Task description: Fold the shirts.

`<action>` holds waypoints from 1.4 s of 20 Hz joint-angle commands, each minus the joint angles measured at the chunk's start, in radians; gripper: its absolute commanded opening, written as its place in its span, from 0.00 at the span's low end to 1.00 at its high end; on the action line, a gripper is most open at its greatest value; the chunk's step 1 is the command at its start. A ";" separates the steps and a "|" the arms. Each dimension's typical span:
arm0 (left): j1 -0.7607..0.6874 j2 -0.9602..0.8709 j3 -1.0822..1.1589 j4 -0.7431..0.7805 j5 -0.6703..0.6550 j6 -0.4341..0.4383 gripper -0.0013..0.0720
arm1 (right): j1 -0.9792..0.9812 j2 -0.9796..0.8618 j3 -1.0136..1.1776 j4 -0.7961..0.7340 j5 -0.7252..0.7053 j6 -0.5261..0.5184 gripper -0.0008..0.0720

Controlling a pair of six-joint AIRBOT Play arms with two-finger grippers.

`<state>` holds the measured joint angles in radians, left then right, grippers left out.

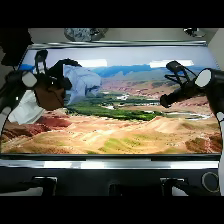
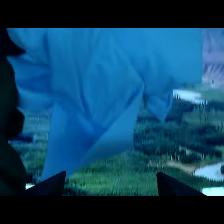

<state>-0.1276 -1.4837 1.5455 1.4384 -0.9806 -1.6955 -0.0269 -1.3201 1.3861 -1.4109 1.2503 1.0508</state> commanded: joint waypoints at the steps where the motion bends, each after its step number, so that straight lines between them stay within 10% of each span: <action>1: 0.095 -0.313 0.428 -0.127 -0.190 -0.026 1.00 | 0.000 0.000 0.000 0.002 -0.062 0.001 0.92; 4: 0.137 -0.558 0.640 -0.295 -0.259 -0.051 1.00 | 0.000 0.000 0.000 0.006 -0.059 0.012 0.92; 16: 0.048 -0.623 0.443 -0.305 -0.021 0.152 1.00 | 0.000 0.000 0.000 0.120 -0.045 0.012 0.92; 17: 0.042 -0.626 0.443 -0.305 -0.021 0.151 0.94 | 0.000 0.000 0.000 0.124 -0.044 0.012 0.92; 21: 0.039 -0.625 0.444 -0.306 -0.037 0.151 0.08 | 0.000 0.000 0.000 0.144 -0.046 0.012 0.92; 28: 0.013 -0.321 0.499 -0.319 -0.045 0.370 0.06 | -0.002 0.041 0.156 0.010 -0.084 -0.036 0.92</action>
<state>-0.1001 -1.9511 2.0323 1.1271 -1.0500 -1.4395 -0.0288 -1.3033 1.4673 -1.3312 1.1770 1.0367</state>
